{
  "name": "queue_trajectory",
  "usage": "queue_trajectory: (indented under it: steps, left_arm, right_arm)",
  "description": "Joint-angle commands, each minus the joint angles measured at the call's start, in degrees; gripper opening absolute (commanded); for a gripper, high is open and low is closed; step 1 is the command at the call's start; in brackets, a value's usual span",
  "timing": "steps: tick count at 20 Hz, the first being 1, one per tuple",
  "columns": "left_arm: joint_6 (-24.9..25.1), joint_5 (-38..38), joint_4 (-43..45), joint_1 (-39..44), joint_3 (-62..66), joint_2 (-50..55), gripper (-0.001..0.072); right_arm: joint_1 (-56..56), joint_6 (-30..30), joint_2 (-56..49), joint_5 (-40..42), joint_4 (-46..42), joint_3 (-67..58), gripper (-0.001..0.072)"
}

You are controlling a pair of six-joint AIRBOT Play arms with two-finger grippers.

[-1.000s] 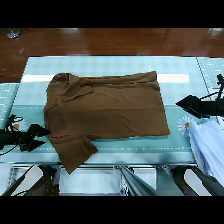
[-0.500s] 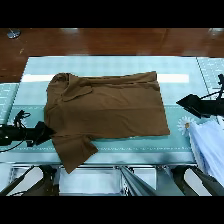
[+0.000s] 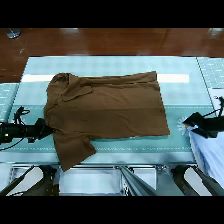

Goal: Fold the shirts.

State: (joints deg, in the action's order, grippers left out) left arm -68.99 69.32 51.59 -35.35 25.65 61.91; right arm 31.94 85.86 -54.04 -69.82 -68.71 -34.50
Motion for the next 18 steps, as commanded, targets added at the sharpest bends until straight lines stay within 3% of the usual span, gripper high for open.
queue_trajectory:
  steps: [1, 8, 18]
  left_arm:
    - [0.9, 0.3, -1.8, 0.0, 0.1, 0.0, 0.0025]
    - [0.9, 0.3, -1.7, 0.0, 0.1, 0.0, 0.0026]
    - [0.9, 0.3, -1.7, 0.0, 0.1, 0.0, 0.0026]
  right_arm:
    - [0.2, -3.6, 0.0, -2.6, 8.1, 5.5, 0.0621]
    - [-10.1, -3.0, -5.5, -2.4, 6.0, 6.1, 0.0621]
    - [-20.5, 0.6, -10.9, 14.4, 16.9, 5.7, 0.0619]
